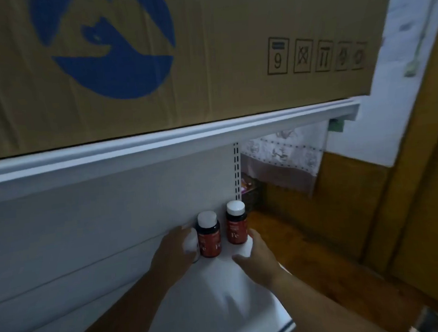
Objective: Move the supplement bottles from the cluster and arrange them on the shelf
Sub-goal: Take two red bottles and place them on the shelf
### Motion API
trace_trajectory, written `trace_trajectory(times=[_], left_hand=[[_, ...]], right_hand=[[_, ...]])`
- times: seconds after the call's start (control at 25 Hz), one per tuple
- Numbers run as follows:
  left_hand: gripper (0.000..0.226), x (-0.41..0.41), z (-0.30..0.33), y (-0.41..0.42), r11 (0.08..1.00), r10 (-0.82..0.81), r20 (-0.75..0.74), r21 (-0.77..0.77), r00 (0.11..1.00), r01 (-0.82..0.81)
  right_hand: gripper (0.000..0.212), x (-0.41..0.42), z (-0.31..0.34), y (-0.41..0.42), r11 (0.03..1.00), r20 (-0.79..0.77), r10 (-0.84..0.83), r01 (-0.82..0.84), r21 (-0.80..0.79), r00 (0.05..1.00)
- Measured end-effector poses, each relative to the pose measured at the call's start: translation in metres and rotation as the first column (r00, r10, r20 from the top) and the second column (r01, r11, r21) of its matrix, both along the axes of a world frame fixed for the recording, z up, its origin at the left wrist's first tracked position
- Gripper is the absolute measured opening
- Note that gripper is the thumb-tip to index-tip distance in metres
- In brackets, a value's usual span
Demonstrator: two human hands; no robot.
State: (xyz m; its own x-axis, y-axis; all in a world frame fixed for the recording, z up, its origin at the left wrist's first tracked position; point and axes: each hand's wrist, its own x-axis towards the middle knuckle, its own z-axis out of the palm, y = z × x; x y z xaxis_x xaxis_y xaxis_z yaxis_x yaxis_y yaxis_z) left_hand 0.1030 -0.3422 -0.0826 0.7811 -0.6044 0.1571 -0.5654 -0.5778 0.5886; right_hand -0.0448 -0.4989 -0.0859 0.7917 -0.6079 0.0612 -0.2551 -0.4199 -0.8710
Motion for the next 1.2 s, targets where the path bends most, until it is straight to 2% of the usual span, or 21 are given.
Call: trace_trajectory(times=[0.08, 0.2, 0.28, 0.36, 0.48, 0.56, 0.64, 0.72, 0.8, 0.96, 1.12, 1.2], left_hand=[[0.063, 0.000, -0.009, -0.006, 0.999, 0.036, -0.003, -0.006, 0.999, -0.036], [0.048, -0.005, -0.007, -0.016, 0.977, 0.161, -0.089, -0.130, 0.983, -0.172], [0.048, -0.005, -0.007, -0.019, 0.963, 0.191, -0.129, -0.167, 0.973, -0.211], [0.050, -0.005, -0.007, -0.016, 0.956, 0.180, -0.196, -0.194, 0.964, -0.218], [0.024, -0.016, 0.009, 0.011, 0.865, 0.194, -0.405, -0.359, 0.894, -0.350], [0.014, -0.028, 0.014, 0.039, 0.773, 0.076, -0.601, -0.469, 0.796, -0.428], [0.021, -0.048, 0.016, 0.068, 0.641, -0.158, -0.754, -0.569, 0.638, -0.514], [0.033, -0.071, 0.016, 0.090, 0.516, -0.331, -0.755, -0.647, 0.566, -0.561], [0.040, -0.093, 0.016, 0.112, 0.492, -0.365, -0.751, -0.657, 0.550, -0.571], [0.053, -0.134, 0.020, 0.187, 0.491, -0.135, -0.760, -0.609, 0.636, -0.623], [0.047, -0.179, 0.025, 0.297, 0.371, 0.021, -0.737, -0.621, 0.675, -0.690], [0.044, -0.199, 0.027, 0.355, 0.335, 0.109, -0.734, -0.607, 0.670, -0.720]], right_hand=[[0.049, 0.009, 0.003, -0.024, 0.991, 0.026, 0.029, -0.032, 0.130, 0.999], [0.078, 0.036, -0.004, -0.054, 0.977, 0.041, -0.001, -0.007, 0.214, 0.999], [0.085, 0.056, -0.008, -0.059, 0.957, 0.054, 0.002, -0.018, 0.288, 0.999], [0.080, 0.072, -0.016, -0.062, 0.949, 0.082, -0.020, -0.007, 0.315, 0.996], [0.065, 0.076, -0.017, -0.068, 0.951, 0.139, -0.006, -0.037, 0.306, 0.990], [0.062, 0.056, -0.010, -0.060, 0.901, 0.161, 0.023, -0.090, 0.424, 0.987], [0.072, 0.027, -0.003, -0.035, 0.785, 0.241, 0.066, -0.199, 0.587, 0.968], [0.095, 0.008, 0.001, 0.007, 0.652, 0.260, 0.197, -0.325, 0.686, 0.945], [0.102, 0.000, 0.001, 0.059, 0.549, 0.287, 0.329, -0.430, 0.717, 0.900], [0.097, -0.009, 0.010, 0.171, 0.375, 0.361, 0.415, -0.519, 0.768, 0.835], [0.087, -0.024, 0.023, 0.285, 0.290, 0.345, 0.541, -0.555, 0.779, 0.767], [0.070, -0.035, 0.021, 0.344, 0.252, 0.329, 0.595, -0.559, 0.790, 0.733]])
